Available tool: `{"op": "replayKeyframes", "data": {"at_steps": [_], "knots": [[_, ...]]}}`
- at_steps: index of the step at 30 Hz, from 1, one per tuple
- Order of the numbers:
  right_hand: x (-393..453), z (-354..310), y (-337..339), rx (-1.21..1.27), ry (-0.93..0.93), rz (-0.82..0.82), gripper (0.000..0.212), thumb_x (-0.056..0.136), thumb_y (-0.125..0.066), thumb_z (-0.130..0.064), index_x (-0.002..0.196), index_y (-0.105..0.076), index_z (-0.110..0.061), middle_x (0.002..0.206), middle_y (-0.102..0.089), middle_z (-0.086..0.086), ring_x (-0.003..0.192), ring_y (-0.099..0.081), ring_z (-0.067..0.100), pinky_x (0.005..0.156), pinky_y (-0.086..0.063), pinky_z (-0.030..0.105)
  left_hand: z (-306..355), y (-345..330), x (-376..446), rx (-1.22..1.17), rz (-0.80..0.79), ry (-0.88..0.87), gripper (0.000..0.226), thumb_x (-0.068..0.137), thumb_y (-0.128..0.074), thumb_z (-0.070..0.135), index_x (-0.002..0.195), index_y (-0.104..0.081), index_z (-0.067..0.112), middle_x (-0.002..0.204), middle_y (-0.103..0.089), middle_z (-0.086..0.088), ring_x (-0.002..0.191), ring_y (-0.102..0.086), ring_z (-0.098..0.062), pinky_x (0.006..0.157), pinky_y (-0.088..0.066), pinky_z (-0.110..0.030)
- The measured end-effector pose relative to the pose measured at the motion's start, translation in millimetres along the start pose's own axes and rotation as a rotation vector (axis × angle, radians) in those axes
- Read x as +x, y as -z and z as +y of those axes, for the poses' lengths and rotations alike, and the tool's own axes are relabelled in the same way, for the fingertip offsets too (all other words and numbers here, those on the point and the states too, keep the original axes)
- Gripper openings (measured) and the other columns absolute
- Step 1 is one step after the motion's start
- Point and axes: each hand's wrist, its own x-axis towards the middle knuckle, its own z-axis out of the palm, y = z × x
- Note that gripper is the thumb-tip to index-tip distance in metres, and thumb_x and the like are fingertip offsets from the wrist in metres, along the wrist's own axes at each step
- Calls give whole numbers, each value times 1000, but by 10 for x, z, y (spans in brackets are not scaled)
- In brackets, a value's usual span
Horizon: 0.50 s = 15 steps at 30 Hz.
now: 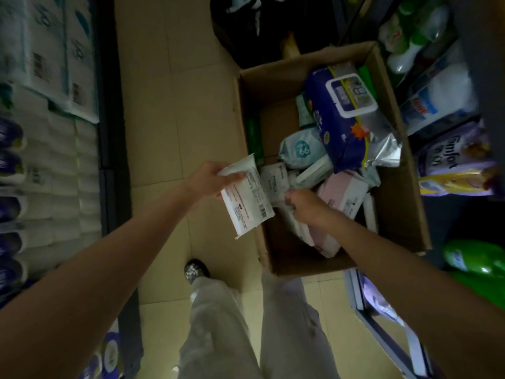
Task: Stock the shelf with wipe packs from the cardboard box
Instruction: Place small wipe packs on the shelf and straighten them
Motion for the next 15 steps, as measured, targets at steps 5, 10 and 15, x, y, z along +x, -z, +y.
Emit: {"op": "replayKeyframes", "data": {"at_steps": [5,10,15], "knots": [[-362,-601,1143,481,103,344,27,80,-58,8,88,-55,-18,75,-51,-4,74,-52,11,60,-41,20,63,344,-256,-186,95,-29,27,99,-40,23,81,-59,15,77,-63,-3,73,-63,-19,57,-51,-14],[-831,-1558,1705,1136,310,259,32,83,-49,15,89,-56,-16,84,-55,3,79,-59,16,73,-53,29,140,941,-582,-478,390,-44,21,98,-43,14,105,-58,2,96,-62,-14,82,-61,-25,53,-55,-18],[-1019,-2604,1874,1348,496,93,27,87,-45,11,92,-59,-11,93,-60,10,91,-62,25,77,-56,45,99,1985,-1158,-688,490,-349,24,97,-43,10,80,-59,16,91,-65,-2,82,-64,-11,71,-58,-20]]}}
